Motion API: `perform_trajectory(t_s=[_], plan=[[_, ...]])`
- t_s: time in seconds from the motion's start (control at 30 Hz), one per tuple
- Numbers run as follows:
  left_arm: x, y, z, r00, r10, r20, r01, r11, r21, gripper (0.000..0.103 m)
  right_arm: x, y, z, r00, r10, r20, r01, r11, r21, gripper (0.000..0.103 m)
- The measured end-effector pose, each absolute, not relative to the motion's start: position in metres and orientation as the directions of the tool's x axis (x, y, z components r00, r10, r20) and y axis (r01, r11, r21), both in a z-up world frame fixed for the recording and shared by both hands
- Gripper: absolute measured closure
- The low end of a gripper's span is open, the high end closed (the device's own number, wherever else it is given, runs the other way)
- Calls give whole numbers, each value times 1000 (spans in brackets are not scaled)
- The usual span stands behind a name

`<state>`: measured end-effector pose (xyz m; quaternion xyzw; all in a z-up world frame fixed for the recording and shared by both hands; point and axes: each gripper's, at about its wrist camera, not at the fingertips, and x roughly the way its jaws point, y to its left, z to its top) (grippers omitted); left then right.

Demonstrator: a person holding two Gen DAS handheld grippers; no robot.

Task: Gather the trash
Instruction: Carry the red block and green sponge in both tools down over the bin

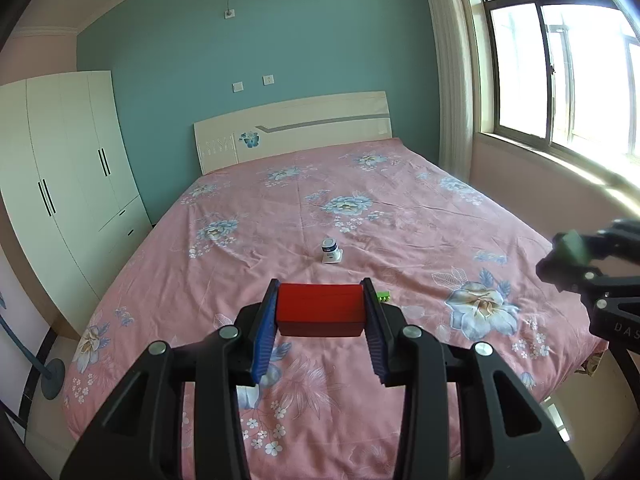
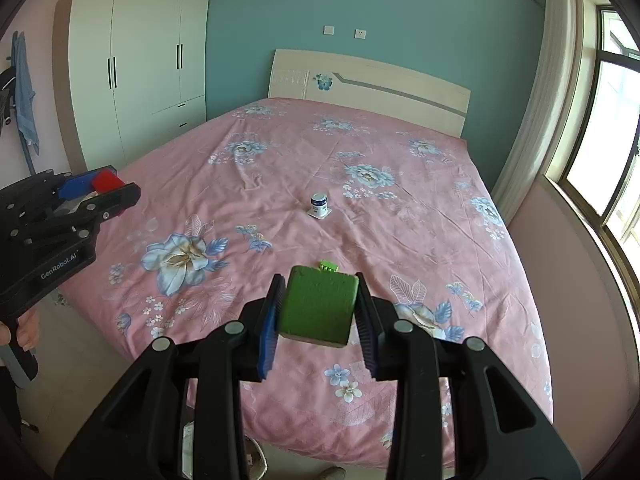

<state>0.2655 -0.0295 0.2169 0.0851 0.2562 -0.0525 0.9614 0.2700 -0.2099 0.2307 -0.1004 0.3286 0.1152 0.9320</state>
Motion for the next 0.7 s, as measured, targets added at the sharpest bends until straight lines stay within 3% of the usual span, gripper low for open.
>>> perform_trajectory(t_s=[0.33,0.7], plan=[[221,-18,227,874,-64,-481,178,965,195,61,212,-201,249,788,151,-597,-320,929,-187,68],[193,-3,219,854,-84,-513,216,955,205,61,182,-203,241,773,189,-605,-364,914,-180,68]])
